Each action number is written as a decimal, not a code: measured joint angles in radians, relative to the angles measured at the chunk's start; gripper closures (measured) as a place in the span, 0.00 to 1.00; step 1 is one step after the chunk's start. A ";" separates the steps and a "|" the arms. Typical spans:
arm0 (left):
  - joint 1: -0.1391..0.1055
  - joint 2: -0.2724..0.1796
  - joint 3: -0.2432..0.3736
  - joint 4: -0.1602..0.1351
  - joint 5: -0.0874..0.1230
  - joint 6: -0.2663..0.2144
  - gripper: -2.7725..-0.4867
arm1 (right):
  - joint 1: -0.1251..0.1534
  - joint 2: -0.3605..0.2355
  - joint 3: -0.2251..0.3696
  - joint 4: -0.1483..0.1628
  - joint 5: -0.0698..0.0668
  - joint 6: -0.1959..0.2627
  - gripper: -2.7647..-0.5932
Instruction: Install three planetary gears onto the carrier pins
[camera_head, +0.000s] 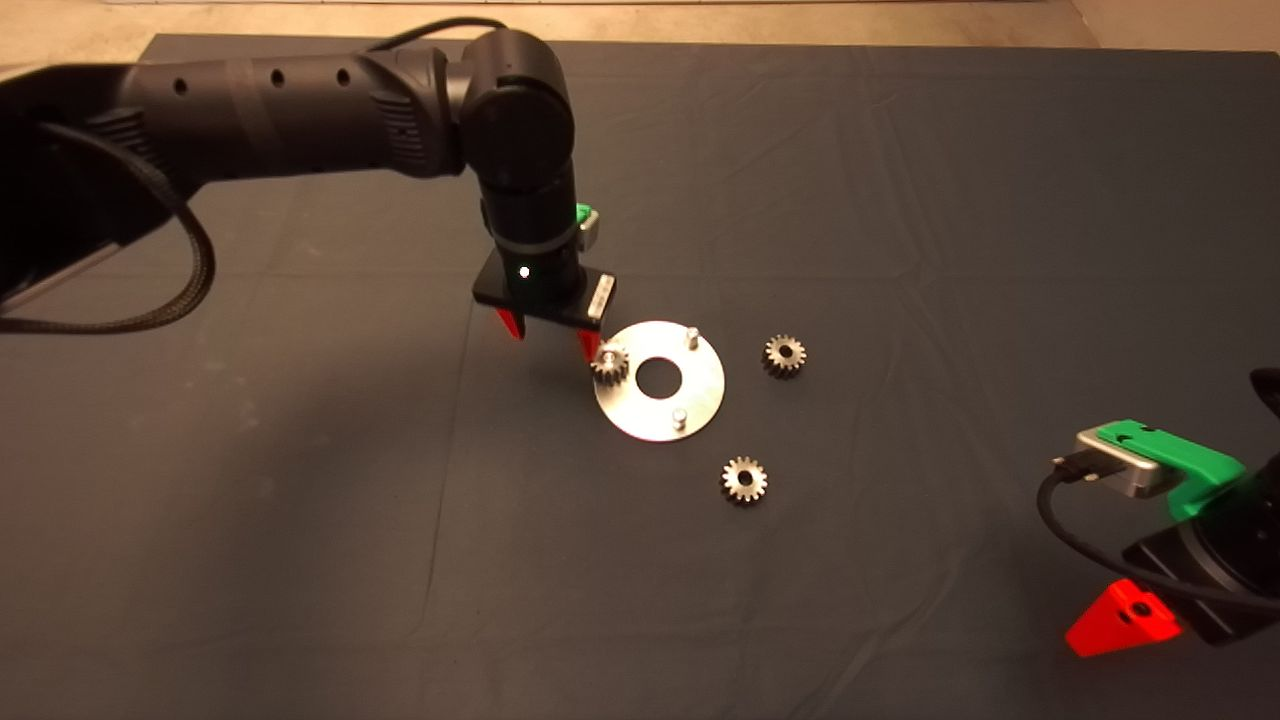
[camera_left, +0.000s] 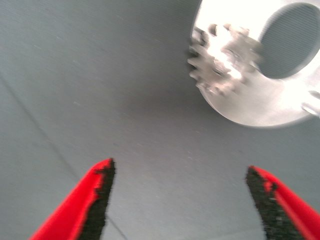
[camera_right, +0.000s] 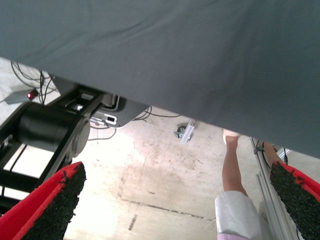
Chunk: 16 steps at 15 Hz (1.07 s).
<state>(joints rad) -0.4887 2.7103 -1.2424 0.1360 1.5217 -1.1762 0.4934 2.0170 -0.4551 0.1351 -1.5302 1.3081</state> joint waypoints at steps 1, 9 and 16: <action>0.000 -0.015 0.022 0.001 -0.004 -0.015 0.39 | 0.000 -0.001 -0.030 0.000 -0.004 -0.026 0.01; -0.003 -0.334 0.339 -0.001 0.000 -0.056 0.26 | 0.000 0.142 -0.338 0.000 -0.001 -0.363 0.01; -0.003 -0.486 0.568 -0.040 0.000 -0.126 0.26 | -0.003 0.286 -0.522 0.000 0.000 -0.683 0.01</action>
<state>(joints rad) -0.4915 2.2239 -0.6744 0.0962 1.5215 -1.3018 0.4906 2.3030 -0.9766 0.1351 -1.5306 0.6249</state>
